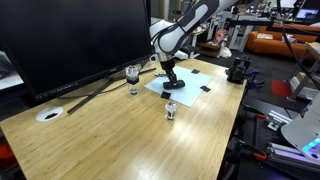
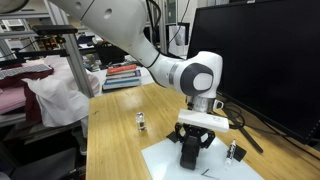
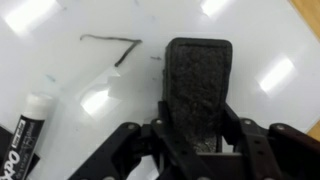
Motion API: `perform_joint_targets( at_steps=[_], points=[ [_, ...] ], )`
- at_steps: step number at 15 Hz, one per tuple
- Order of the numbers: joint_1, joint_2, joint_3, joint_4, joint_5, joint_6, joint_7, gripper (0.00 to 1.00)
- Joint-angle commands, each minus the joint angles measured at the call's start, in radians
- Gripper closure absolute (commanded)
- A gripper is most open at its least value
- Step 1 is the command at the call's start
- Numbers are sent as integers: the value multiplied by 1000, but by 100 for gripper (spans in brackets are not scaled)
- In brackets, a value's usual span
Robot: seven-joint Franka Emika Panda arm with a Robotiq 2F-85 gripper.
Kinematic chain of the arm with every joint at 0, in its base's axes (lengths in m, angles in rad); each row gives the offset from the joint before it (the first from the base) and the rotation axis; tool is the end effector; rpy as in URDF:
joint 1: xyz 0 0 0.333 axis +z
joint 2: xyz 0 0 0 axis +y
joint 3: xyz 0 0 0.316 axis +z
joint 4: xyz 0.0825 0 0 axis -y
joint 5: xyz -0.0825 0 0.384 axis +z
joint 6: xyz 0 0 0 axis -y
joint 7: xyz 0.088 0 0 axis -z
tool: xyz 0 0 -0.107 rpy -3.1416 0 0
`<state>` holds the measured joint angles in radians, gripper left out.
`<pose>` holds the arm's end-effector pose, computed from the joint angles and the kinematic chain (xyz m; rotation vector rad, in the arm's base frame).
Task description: Use the whiteboard eraser to erase the whiteboard on the desk
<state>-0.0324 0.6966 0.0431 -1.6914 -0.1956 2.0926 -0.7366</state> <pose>0.6427 -0.0046 0.1716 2.8053 1.2936 -0.4953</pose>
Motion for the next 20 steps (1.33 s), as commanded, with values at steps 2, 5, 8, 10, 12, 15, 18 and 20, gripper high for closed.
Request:
perform_joint_targets(
  at_steps=[2,5,8,10,12,15,18,20],
  points=[
    [-43,27,-14,-2,1,-9,18,74],
    [-66,25,-10,-23,17,-1,25,74],
    [-67,24,1,-26,29,8,22,74],
    [-63,19,8,-40,29,18,24,74],
    [-60,5,21,-75,33,42,14,74],
    [-54,-17,44,-131,41,66,11,74],
    [-45,-35,68,-178,52,80,12,74],
    [-42,-35,73,-194,54,80,19,74]
  ],
)
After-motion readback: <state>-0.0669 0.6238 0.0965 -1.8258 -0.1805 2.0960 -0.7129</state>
